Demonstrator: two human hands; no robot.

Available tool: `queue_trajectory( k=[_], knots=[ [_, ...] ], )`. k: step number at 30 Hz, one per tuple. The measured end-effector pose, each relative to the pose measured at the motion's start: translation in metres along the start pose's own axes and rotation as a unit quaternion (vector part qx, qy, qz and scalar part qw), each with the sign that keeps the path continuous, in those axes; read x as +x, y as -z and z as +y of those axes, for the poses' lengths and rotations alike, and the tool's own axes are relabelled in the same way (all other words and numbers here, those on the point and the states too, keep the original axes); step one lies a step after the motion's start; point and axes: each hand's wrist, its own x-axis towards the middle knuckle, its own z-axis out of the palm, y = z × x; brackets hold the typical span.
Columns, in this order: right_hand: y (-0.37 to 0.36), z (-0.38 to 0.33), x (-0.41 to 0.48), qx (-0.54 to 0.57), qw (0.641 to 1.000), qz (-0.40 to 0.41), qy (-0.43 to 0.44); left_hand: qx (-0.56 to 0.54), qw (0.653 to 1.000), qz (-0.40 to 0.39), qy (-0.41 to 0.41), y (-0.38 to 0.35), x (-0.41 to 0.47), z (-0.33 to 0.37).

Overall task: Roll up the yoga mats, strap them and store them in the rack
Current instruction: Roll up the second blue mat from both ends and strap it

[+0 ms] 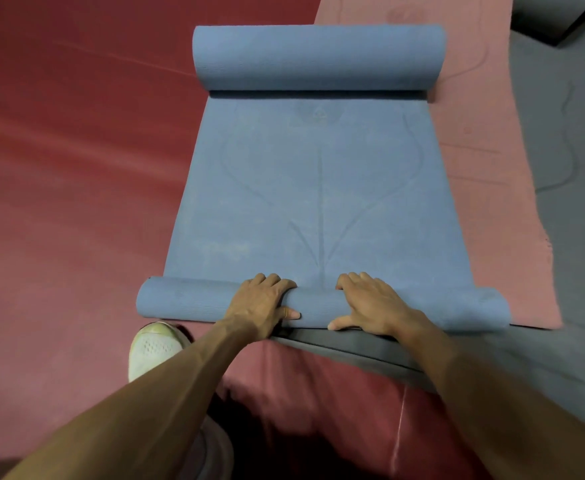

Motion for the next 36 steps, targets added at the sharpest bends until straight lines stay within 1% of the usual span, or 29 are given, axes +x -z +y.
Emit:
queue_trajectory(
  k=[4, 6, 8, 10, 13, 15, 18, 20, 23, 24, 25, 26, 28, 31, 33, 36],
  knots=[
    [0.003, 0.009, 0.013, 0.026, 1.000, -0.007, 0.008, -0.036, 0.999, -0.002, 0.000, -0.001, 0.011, -0.010],
    [0.000, 0.014, 0.016, 0.031, 0.999, 0.013, 0.022, -0.024, 1.000, -0.007, -0.001, -0.001, 0.015, -0.012],
    [-0.004, 0.018, 0.016, -0.023, 0.995, 0.067, 0.067, -0.015, 1.000, -0.016, 0.001, 0.000, 0.020, -0.013],
    [-0.008, 0.020, 0.015, -0.100, 0.979, 0.138, 0.107, -0.035, 0.999, -0.025, 0.021, 0.003, 0.026, -0.013],
    [-0.017, 0.017, 0.011, -0.132, 0.961, 0.223, 0.093, -0.057, 0.996, -0.029, 0.056, 0.007, 0.038, -0.013],
    [-0.025, 0.013, 0.006, -0.111, 0.959, 0.251, 0.072, -0.057, 0.997, -0.013, 0.057, 0.006, 0.044, -0.013],
    [-0.031, 0.011, 0.000, -0.027, 0.965, 0.259, 0.030, -0.060, 0.997, 0.014, 0.055, 0.008, 0.051, -0.014],
    [-0.034, 0.010, -0.001, -0.006, 0.965, 0.263, 0.019, -0.057, 0.996, 0.021, 0.060, 0.012, 0.054, -0.016],
    [-0.032, 0.010, 0.001, 0.010, 0.968, 0.249, 0.000, -0.036, 0.997, 0.011, 0.067, 0.015, 0.057, -0.013],
    [-0.027, 0.010, 0.003, 0.023, 0.972, 0.234, -0.010, -0.025, 0.997, 0.008, 0.075, 0.016, 0.057, -0.011],
    [-0.021, 0.012, 0.004, 0.038, 0.979, 0.198, -0.018, -0.018, 0.996, 0.012, 0.083, 0.017, 0.056, -0.008],
    [-0.016, 0.013, 0.007, 0.047, 0.985, 0.164, -0.023, -0.014, 0.996, 0.023, 0.090, 0.017, 0.056, -0.005],
    [-0.004, 0.014, 0.015, 0.049, 0.991, 0.125, -0.028, 0.007, 0.995, 0.050, 0.090, 0.017, 0.052, -0.001],
    [0.009, 0.015, 0.028, 0.032, 0.994, 0.098, -0.034, 0.087, 0.992, 0.079, 0.045, 0.007, 0.039, 0.001],
    [0.014, 0.016, 0.035, 0.019, 0.996, 0.084, -0.029, 0.109, 0.986, 0.110, 0.058, 0.002, 0.028, 0.001],
    [0.026, 0.021, 0.048, 0.009, 0.997, 0.063, -0.032, 0.138, 0.981, 0.119, 0.072, -0.004, 0.025, 0.001]
  ],
)
